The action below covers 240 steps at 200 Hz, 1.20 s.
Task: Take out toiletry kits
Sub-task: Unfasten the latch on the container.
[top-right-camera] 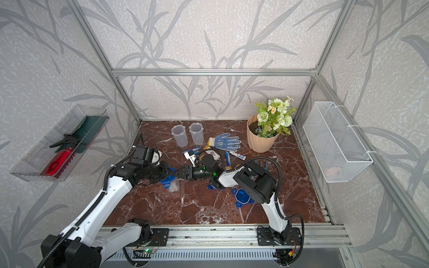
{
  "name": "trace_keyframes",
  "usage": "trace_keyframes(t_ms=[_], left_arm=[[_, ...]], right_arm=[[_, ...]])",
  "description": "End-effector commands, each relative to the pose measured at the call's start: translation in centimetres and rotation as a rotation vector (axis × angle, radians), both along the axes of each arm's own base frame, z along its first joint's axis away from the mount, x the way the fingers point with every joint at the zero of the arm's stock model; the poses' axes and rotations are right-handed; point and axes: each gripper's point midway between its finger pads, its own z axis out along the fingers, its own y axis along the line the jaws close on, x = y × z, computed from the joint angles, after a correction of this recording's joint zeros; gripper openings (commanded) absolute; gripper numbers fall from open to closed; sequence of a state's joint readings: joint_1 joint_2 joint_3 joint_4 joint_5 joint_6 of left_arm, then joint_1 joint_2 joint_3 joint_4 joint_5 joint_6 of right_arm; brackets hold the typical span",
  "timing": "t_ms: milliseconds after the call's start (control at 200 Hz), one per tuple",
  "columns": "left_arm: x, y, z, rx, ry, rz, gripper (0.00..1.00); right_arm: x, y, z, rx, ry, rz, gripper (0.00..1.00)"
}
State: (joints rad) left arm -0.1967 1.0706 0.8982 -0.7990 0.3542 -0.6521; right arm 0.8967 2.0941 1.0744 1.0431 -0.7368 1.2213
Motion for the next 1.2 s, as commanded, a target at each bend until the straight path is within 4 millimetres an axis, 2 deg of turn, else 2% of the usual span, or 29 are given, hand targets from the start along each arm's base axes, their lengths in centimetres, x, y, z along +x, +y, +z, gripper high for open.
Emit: trace_keyframes(t_ms=[0,250,455,845,1195], left_arm=[[-6.1,2.1,-6.2,0.113,0.33,0.026,0.0],[-7.5,2.3,-7.1,0.117,0.385,0.041,0.0],[-8.2,2.9,-7.0,0.143,0.407,0.053,0.0],[-8.5,2.9,-7.8,0.168,0.455,0.047,0.0],[-8.9,3.4,-8.0,0.199,0.478,0.057,0.0]], right_arm=[[-0.2,-0.2,4.9,0.168,-0.08,0.003,0.48],[0.1,-0.9,7.0,0.25,-0.077,-0.009,0.47],[1.0,-1.6,7.7,0.281,-0.079,-0.038,0.47],[1.9,-3.1,10.4,0.318,-0.121,-0.06,0.46],[2.0,-3.8,11.8,0.337,-0.142,-0.064,0.47]])
